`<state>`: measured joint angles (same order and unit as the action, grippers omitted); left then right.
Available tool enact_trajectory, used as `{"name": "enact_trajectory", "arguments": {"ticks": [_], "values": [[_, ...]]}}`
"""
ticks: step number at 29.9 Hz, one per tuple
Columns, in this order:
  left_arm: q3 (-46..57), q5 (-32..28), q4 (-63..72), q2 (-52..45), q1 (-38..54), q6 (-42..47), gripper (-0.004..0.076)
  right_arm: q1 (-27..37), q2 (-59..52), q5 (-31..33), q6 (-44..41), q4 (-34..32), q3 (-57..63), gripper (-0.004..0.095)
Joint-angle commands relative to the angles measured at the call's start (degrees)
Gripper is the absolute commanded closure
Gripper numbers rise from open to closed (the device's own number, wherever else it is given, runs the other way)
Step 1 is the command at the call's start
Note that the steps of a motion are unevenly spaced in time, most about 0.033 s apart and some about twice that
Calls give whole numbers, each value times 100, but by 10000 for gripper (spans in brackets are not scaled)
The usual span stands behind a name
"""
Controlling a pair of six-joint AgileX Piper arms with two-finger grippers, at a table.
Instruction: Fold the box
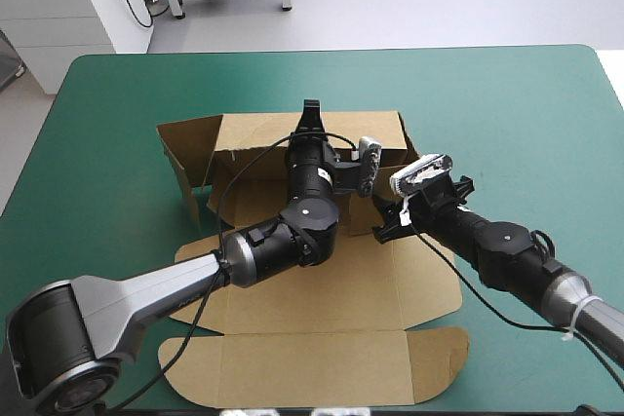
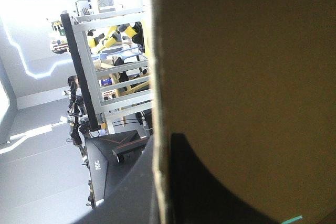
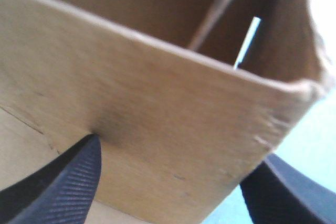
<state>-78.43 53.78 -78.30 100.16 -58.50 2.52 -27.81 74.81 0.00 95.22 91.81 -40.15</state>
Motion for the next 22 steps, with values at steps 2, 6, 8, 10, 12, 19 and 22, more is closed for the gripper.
{"name": "enact_trajectory", "arguments": {"ticks": [2, 6, 8, 10, 12, 19, 22], "values": [[-153, 62, -351, -289, -26, 65, 731, -6, -270, 102, 114, 121, -178, 239], [-153, 62, -509, -289, -26, 65, 731, -6, -270, 31, 144, 198, -188, 239], [-153, 62, -567, -289, -26, 65, 731, -6, -245, -49, 307, 198, -206, 242], [-153, 62, -578, -289, -26, 65, 731, -6, -201, -88, 355, 187, -291, 263], [-153, 62, -578, -289, -26, 77, 731, -6, -110, 0, 451, 187, -430, 288], [-153, -10, -578, -289, -26, 87, 731, 4, 199, -282, 409, 225, -837, 307], [-153, -10, -578, -289, -26, 85, 731, 4, 249, -255, 409, 227, -922, 307]]}}
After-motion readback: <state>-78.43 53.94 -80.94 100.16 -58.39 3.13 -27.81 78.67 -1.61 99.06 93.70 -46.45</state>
